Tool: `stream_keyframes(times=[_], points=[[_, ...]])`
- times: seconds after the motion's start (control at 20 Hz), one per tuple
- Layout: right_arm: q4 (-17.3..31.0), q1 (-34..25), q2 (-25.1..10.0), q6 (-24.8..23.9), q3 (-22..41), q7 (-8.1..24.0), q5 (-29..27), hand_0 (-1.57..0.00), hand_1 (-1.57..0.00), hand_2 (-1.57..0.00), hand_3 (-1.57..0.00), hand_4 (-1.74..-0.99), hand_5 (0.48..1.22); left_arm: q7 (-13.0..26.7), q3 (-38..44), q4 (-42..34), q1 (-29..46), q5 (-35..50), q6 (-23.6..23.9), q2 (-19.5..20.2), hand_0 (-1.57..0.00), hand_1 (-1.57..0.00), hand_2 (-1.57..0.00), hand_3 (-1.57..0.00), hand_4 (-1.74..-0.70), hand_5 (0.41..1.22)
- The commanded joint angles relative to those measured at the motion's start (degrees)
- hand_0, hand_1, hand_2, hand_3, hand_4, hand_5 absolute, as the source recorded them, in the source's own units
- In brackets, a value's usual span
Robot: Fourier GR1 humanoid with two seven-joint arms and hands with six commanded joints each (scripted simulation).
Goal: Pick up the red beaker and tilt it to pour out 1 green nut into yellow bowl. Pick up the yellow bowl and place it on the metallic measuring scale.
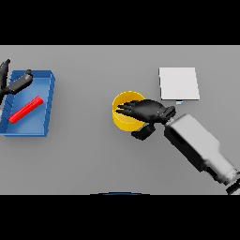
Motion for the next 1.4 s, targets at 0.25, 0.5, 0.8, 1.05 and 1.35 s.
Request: stream_keyframes(times=[0.25,0.5,0.8,1.05,1.35], points=[[0.7,-0.2,0.5,0.1,1.9,0.4,1.8,-0.51,-0.44,-0.39,-0.36,-1.425,0.964,-0.4,0.2,-1.6,0.4,0.2,0.2,0.7,0.0,0.0,0.0,0.0,-0.79,0.723],[0.3,-0.6,-0.3,3.8,1.9,0.1,-0.1,-1.22,-1.2,-1.18,-0.93,-1.628,1.137,0.5,0.1,-1.4,0.2,0.1,0.6,0.5,0.0,0.0,0.0,0.0,-0.8,0.727],[-1.1,-0.5,-1.4,4.9,1.4,0.6,-1.4,-1.48,-1.47,-1.42,-1.18,-1.711,1.199,0.5,0.3,-3.4,0.7,0.6,0.8,1.3,0.0,0.0,0.0,0.0,-0.81,0.724],[-6.3,-0.9,-4.0,7.3,-0.5,2.3,-4.0,-1.54,-1.54,-1.47,-1.27,-1.731,1.214,1.0,-0.1,-2.5,0.1,0.2,0.8,0.6,0.0,0.0,0.0,0.0,-0.8,0.723],[-12.7,-4.1,-8.1,11.3,-4.1,7.3,-7.3,-1.56,-1.56,-1.54,-1.31,-1.724,1.219,0.5,0.2,-3.5,1.1,0.5,0.6,1.7,0.0,0.0,0.0,0.0,-0.8,0.722]])
